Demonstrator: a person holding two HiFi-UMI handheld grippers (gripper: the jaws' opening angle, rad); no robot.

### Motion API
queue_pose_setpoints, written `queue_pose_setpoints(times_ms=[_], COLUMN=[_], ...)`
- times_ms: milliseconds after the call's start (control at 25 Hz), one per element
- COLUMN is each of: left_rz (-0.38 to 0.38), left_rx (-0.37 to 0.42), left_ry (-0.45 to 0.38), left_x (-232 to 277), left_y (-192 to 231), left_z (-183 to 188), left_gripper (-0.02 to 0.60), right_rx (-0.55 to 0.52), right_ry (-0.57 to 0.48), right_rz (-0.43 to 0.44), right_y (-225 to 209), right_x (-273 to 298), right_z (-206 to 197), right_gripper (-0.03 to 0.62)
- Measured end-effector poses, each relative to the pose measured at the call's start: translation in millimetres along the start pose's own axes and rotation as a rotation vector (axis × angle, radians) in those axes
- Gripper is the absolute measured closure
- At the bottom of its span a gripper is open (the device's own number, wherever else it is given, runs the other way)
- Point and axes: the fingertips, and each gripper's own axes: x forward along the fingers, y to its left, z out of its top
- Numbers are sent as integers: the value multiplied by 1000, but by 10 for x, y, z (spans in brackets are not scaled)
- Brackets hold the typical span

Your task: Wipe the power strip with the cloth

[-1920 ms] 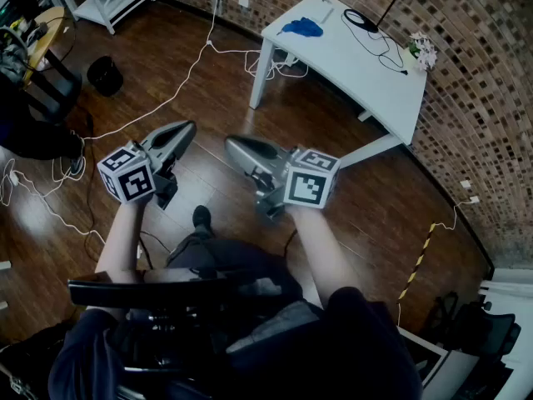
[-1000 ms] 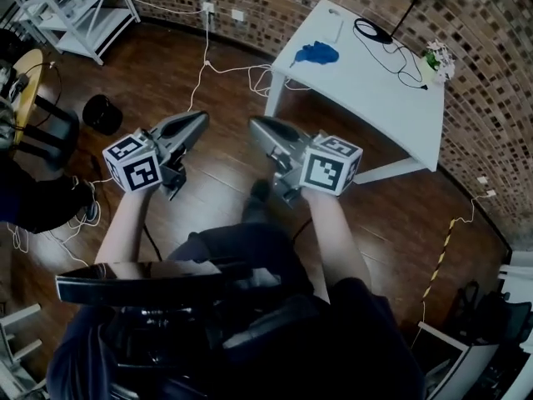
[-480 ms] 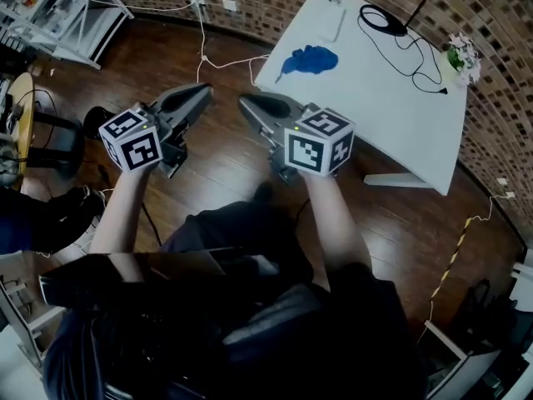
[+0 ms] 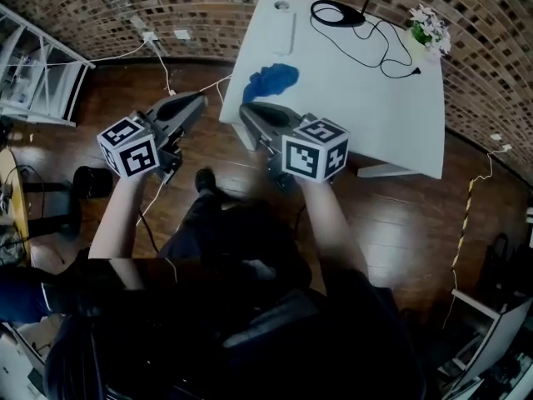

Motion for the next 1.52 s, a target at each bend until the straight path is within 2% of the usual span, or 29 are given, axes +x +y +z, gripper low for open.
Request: queue_pose_setpoints(times_ms=[160, 320, 520, 760, 1000, 1080, 1120, 1320, 1400, 1520], left_rz=[-94, -182, -311, -342, -411, -429, -437, -473, -494, -524], left_rx=[50, 23, -16, -70, -54, -28, -14, 67, 112, 157], left_ry=[14, 8, 41, 61, 133, 159, 173, 275, 316, 378], left_x=[266, 413, 407, 426, 812, 966, 1052, 1568, 1791, 2104], left_y=[286, 816, 1555, 2355, 2485, 2489, 2493, 2509, 2446, 2383], left_z=[146, 320, 467, 686, 643, 635, 631, 654, 620, 477], left_gripper=[572, 573, 574, 574, 574, 573, 574, 574, 573, 572], right_rx=[31, 51, 105, 134, 128, 112, 104, 128, 153, 162], right_ry=[-10, -23, -32, -62, -50, -42, -38, -55, -52, -31], right_rz=[-96, -212, -341, -512, -692, -741, -767, -860, -870, -921], right_y=[-325, -611, -851, -1183, -1618, -1770, -1849, -2199, -2316, -2499], right_x=[91, 413, 1061, 1531, 1373, 1272, 1207, 940, 849, 689], right_z=[82, 207, 298, 408, 431, 424, 411, 343, 300, 238], right_gripper=[608, 608, 608, 608, 608, 606, 568, 554, 405, 381])
